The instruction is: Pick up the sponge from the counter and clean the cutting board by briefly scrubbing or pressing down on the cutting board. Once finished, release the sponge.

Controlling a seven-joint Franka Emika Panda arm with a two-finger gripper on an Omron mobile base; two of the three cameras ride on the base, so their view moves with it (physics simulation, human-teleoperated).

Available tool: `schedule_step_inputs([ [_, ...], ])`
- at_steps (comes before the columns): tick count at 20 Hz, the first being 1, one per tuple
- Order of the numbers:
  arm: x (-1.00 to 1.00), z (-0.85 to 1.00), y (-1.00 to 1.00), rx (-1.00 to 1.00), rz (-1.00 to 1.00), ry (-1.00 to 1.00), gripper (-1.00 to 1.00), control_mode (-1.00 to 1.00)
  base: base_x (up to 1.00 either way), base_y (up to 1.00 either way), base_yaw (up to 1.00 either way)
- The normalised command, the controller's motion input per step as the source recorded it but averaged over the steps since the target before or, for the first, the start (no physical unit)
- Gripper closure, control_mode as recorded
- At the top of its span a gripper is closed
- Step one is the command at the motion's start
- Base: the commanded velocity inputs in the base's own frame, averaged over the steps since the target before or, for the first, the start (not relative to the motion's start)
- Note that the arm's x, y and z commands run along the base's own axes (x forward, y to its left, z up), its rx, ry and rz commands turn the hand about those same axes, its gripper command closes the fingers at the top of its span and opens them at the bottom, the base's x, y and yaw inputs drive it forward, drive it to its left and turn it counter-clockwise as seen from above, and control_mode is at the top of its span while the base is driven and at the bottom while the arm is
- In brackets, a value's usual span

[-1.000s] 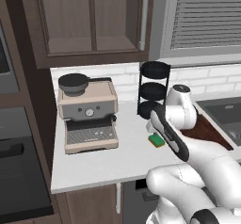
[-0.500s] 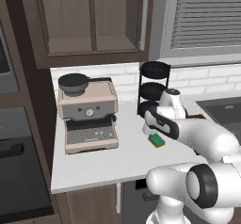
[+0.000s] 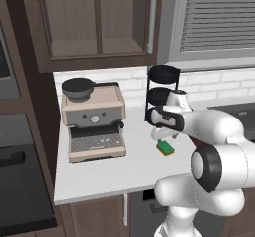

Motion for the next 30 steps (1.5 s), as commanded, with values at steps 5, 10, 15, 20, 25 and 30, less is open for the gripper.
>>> schedule_step_inputs([
  [5,0.00,-0.24,0.02,-0.06,0.21,0.02,-1.00,-1.00,0.00,0.00,0.00],
  [10,0.00,-0.23,0.00,-0.02,0.14,0.08,-1.00,-1.00,0.00,0.00,0.00],
  [15,0.00,-0.21,0.00,0.00,0.03,0.00,-1.00,-1.00,0.00,0.00,0.00],
  [20,0.00,-0.23,0.00,0.00,0.01,0.00,-1.00,-1.00,0.00,0.00,0.00],
  [25,0.00,-0.17,0.00,0.00,0.00,0.00,-1.00,-1.00,0.00,0.00,0.00],
  [30,0.00,-0.11,0.00,0.00,0.00,0.00,-1.00,-1.00,0.00,0.00,0.00],
])
